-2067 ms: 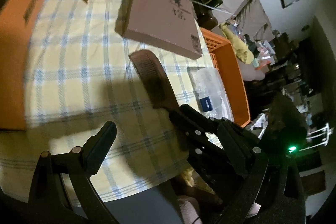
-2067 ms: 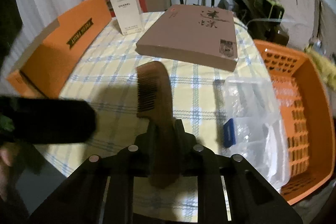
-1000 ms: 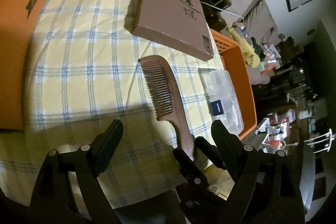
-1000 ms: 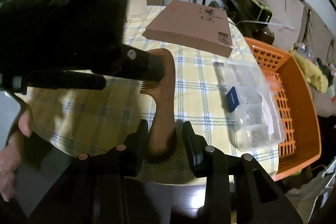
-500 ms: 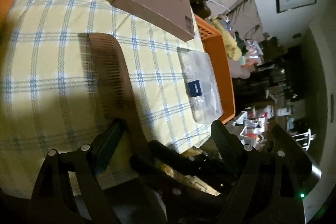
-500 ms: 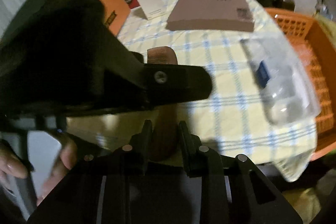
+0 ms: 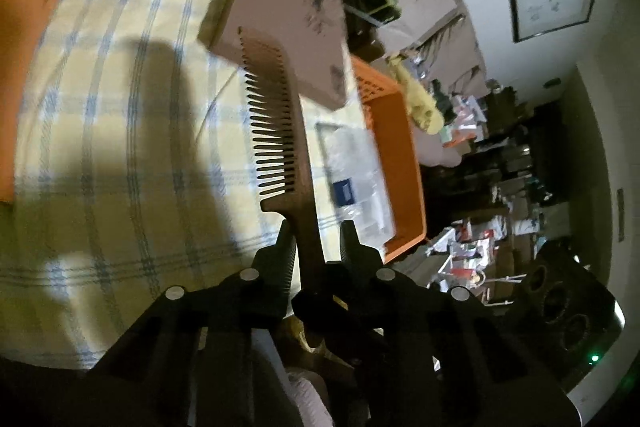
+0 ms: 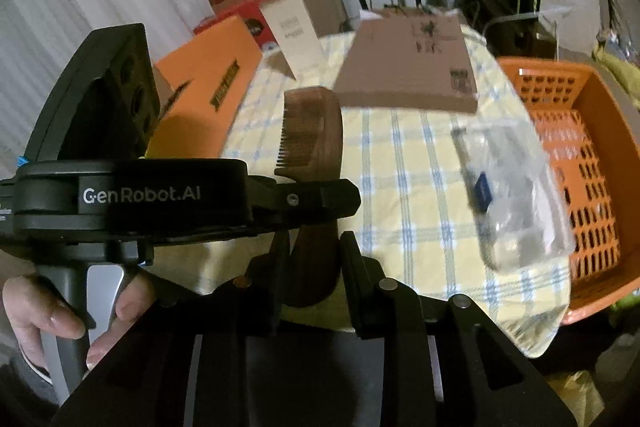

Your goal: Organize objects

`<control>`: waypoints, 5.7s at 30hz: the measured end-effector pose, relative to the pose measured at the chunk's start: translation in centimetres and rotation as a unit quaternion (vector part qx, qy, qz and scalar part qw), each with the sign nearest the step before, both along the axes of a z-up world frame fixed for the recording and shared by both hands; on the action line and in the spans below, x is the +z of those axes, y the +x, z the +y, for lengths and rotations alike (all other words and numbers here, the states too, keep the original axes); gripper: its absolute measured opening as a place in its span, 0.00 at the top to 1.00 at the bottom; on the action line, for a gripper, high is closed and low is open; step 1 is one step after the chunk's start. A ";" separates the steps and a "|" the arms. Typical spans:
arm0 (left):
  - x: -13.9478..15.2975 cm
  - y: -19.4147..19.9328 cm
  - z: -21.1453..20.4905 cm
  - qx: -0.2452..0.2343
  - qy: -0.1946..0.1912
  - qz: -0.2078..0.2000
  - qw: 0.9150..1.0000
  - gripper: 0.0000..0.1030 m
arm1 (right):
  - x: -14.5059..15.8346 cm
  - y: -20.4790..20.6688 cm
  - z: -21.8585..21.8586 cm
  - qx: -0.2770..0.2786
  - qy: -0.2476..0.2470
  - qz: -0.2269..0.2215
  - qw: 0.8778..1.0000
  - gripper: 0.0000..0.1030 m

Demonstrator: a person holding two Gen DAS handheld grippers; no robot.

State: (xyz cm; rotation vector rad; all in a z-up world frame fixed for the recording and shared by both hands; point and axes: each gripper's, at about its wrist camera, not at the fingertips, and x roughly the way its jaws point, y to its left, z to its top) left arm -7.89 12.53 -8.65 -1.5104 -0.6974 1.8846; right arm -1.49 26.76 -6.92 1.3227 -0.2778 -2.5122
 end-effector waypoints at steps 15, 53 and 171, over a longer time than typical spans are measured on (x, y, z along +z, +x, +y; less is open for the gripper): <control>6.0 -2.4 -5.9 0.058 0.009 0.054 0.997 0.84 | 6.7 -1.8 -5.5 0.048 0.007 0.056 0.997 0.76; -0.6 -16.4 -21.6 0.129 -0.063 -0.040 0.989 0.84 | 2.3 -18.1 -22.2 0.100 0.003 -0.043 0.994 0.76; 6.8 3.0 -4.2 0.000 -0.188 0.199 0.962 0.00 | 4.6 -2.0 6.4 -0.128 0.123 0.026 0.984 0.14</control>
